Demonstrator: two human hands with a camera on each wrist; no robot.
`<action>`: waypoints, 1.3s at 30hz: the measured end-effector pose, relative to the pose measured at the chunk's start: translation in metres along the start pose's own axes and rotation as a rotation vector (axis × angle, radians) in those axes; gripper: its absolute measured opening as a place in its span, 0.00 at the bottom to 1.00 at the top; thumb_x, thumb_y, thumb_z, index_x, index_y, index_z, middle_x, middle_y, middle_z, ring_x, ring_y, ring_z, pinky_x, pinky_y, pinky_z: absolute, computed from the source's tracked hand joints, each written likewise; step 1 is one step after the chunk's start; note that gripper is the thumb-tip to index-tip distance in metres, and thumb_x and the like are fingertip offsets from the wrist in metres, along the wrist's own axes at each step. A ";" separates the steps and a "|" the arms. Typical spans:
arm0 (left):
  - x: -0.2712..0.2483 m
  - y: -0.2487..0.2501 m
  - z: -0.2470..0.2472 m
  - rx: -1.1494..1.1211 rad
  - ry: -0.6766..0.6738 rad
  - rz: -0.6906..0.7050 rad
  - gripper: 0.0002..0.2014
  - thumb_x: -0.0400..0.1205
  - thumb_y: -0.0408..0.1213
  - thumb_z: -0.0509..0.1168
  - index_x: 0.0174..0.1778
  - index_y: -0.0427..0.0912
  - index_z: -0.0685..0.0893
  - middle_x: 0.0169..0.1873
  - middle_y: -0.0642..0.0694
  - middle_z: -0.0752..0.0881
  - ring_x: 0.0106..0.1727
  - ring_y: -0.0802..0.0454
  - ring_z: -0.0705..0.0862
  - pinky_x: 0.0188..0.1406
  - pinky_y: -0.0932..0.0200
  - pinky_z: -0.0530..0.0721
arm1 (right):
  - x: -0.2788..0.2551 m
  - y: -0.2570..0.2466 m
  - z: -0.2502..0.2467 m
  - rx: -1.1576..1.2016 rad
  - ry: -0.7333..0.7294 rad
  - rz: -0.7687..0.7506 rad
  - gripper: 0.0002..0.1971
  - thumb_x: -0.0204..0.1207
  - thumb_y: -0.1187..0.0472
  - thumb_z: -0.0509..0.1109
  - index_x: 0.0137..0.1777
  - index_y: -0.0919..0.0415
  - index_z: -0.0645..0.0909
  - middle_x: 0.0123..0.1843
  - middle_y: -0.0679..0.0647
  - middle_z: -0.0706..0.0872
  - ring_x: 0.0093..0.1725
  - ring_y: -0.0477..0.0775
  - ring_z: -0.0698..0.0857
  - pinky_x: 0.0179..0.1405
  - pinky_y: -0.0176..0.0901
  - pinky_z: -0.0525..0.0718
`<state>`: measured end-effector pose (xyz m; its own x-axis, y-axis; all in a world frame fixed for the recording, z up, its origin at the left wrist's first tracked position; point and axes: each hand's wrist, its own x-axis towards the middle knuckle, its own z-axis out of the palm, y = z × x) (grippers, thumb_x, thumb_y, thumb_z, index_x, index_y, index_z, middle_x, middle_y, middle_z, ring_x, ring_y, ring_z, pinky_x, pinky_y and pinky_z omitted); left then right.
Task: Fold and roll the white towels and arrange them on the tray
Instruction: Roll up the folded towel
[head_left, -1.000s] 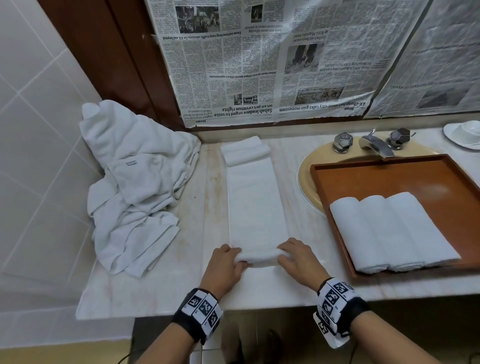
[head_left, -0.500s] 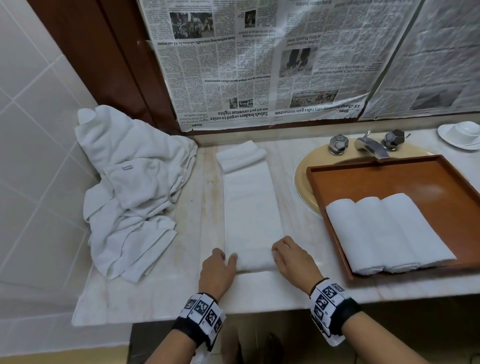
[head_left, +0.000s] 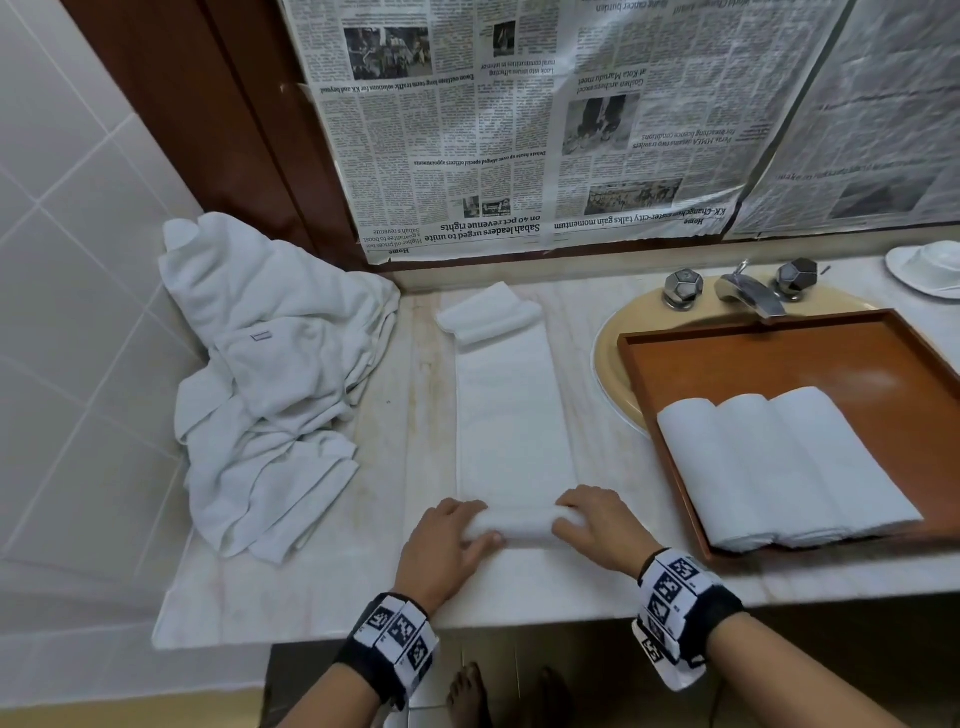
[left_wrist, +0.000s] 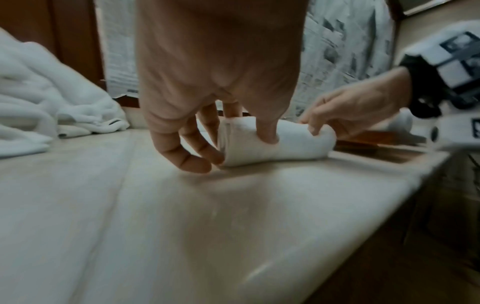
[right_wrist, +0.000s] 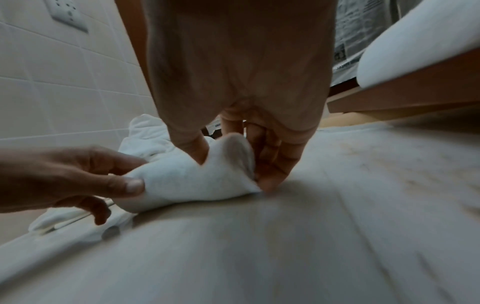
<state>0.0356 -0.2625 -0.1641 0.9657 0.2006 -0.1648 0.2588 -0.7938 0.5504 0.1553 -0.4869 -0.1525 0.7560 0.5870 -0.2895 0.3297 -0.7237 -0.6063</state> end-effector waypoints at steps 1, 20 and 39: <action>0.003 0.000 -0.003 -0.055 -0.016 -0.021 0.25 0.82 0.63 0.63 0.74 0.58 0.78 0.59 0.54 0.81 0.59 0.53 0.80 0.57 0.57 0.80 | 0.001 0.000 -0.001 0.053 0.007 0.018 0.14 0.79 0.51 0.68 0.60 0.56 0.83 0.54 0.51 0.86 0.54 0.53 0.83 0.52 0.40 0.76; -0.017 0.010 0.003 -0.093 0.089 -0.111 0.21 0.84 0.60 0.61 0.72 0.61 0.71 0.69 0.59 0.65 0.60 0.56 0.79 0.48 0.58 0.80 | -0.012 -0.001 0.002 -0.047 -0.024 -0.056 0.23 0.76 0.48 0.72 0.69 0.55 0.79 0.63 0.50 0.77 0.61 0.53 0.80 0.60 0.44 0.78; 0.016 -0.011 -0.025 -0.264 -0.122 -0.194 0.21 0.74 0.64 0.73 0.55 0.54 0.87 0.50 0.53 0.82 0.51 0.56 0.83 0.51 0.63 0.80 | -0.005 -0.002 0.014 -0.182 0.035 -0.274 0.30 0.79 0.38 0.64 0.74 0.57 0.75 0.69 0.50 0.75 0.66 0.52 0.74 0.65 0.46 0.78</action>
<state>0.0485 -0.2364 -0.1517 0.8928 0.2504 -0.3745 0.4487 -0.5689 0.6893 0.1427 -0.4831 -0.1603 0.6431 0.7582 -0.1071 0.6167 -0.5957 -0.5146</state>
